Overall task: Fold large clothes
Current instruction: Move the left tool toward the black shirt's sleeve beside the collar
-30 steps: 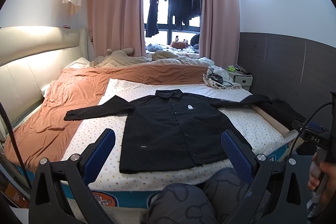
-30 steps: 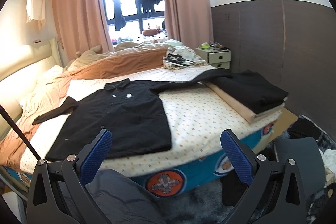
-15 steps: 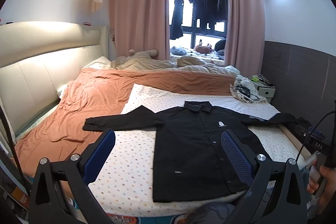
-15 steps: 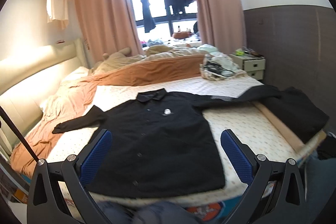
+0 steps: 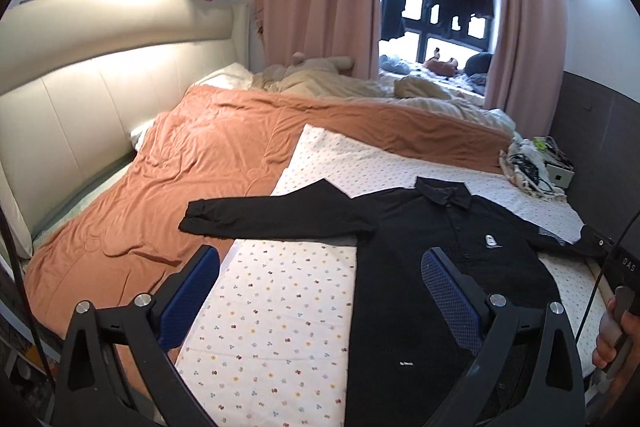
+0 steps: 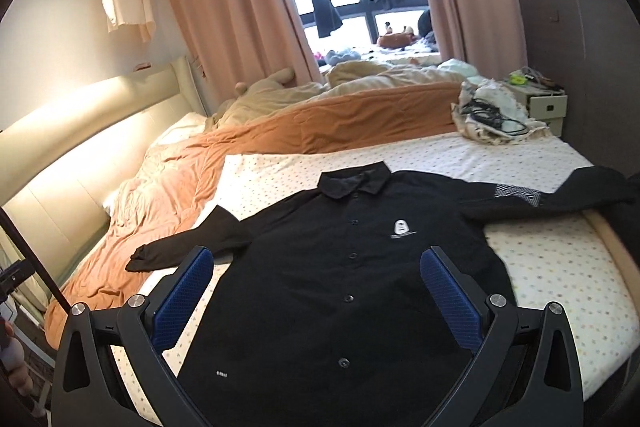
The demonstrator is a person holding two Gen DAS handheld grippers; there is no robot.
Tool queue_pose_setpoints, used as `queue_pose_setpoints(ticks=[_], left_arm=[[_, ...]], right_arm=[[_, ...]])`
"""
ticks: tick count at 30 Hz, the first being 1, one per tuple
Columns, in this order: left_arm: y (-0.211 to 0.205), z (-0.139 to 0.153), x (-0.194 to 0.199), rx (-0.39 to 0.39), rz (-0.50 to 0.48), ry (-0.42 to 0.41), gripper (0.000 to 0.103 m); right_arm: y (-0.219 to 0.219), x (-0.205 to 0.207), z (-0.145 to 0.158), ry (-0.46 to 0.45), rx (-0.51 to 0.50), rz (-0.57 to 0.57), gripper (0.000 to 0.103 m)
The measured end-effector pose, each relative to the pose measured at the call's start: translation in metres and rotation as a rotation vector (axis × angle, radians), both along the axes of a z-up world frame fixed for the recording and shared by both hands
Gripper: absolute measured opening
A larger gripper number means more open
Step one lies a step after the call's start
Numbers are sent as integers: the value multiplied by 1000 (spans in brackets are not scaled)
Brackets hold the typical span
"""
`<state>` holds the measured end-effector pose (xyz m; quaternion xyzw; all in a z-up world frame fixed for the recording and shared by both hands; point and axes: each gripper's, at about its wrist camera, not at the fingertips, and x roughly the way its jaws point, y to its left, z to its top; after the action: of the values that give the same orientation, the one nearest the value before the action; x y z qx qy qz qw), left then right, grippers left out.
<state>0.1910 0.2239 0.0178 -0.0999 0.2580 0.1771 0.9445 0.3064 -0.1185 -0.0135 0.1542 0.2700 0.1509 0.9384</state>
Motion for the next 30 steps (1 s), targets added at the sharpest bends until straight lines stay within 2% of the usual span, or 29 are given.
queue_pose_setpoints(ticks=[8, 12, 15, 18, 20, 25, 30], left_arm=[[64, -43, 54, -112, 100, 87, 103], [94, -61, 77, -149, 141, 102, 103], [117, -73, 93, -194, 179, 105, 103], [141, -88, 106, -234, 226, 125, 99], [155, -99, 116, -259, 241, 137, 93], [191, -133, 142, -342, 286, 174, 85], [223, -175, 166, -447, 320, 216, 79]], right_arm=[[16, 109, -21, 102, 85, 74, 103], [28, 144, -36, 162, 99, 85, 103], [42, 160, -38, 204, 58, 119, 103], [49, 178, -30, 217, 24, 141, 103], [53, 186, -24, 223, 18, 136, 103], [70, 218, -34, 251, 9, 144, 103], [92, 253, -46, 268, -16, 192, 93]])
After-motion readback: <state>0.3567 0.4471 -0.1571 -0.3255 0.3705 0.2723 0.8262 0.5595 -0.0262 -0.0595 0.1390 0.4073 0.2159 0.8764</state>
